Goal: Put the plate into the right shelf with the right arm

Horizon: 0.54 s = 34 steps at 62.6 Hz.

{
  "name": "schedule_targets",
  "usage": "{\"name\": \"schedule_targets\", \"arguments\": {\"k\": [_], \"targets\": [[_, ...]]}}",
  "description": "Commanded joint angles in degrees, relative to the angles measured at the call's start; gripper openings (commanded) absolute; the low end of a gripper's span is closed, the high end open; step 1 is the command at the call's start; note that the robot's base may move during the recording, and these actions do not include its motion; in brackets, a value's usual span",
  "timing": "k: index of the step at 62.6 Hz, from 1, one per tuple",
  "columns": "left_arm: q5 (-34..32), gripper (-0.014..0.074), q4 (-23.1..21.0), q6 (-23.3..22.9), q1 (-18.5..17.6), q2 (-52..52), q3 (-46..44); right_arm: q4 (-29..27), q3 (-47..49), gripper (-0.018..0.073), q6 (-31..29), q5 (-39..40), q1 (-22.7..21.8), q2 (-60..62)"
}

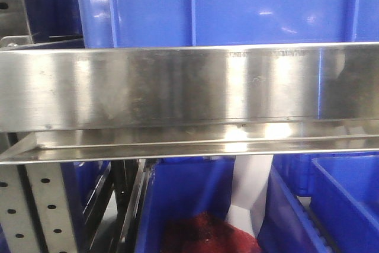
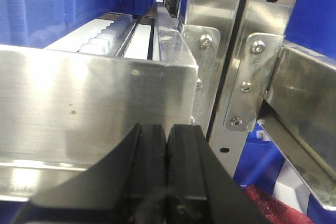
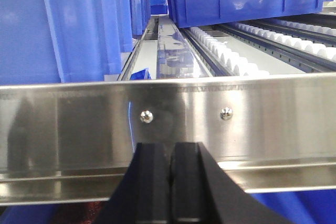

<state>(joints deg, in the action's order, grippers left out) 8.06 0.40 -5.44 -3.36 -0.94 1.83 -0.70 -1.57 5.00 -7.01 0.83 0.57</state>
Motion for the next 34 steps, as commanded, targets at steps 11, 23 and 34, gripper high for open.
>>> {"name": "schedule_targets", "arguments": {"k": [11,23,34], "targets": [[-5.0,-0.0047,0.0,-0.3,-0.1,-0.4,0.5,0.7,0.3,0.0054,-0.1,4.7,0.0,0.8],[-5.0,-0.0047,0.0,-0.3,-0.1,-0.4,0.5,0.7,0.3,0.0054,-0.1,4.7,0.0,0.8],[-5.0,-0.0047,0.0,-0.3,-0.1,-0.4,0.5,0.7,0.3,0.0054,-0.1,4.7,0.0,0.8]]}}
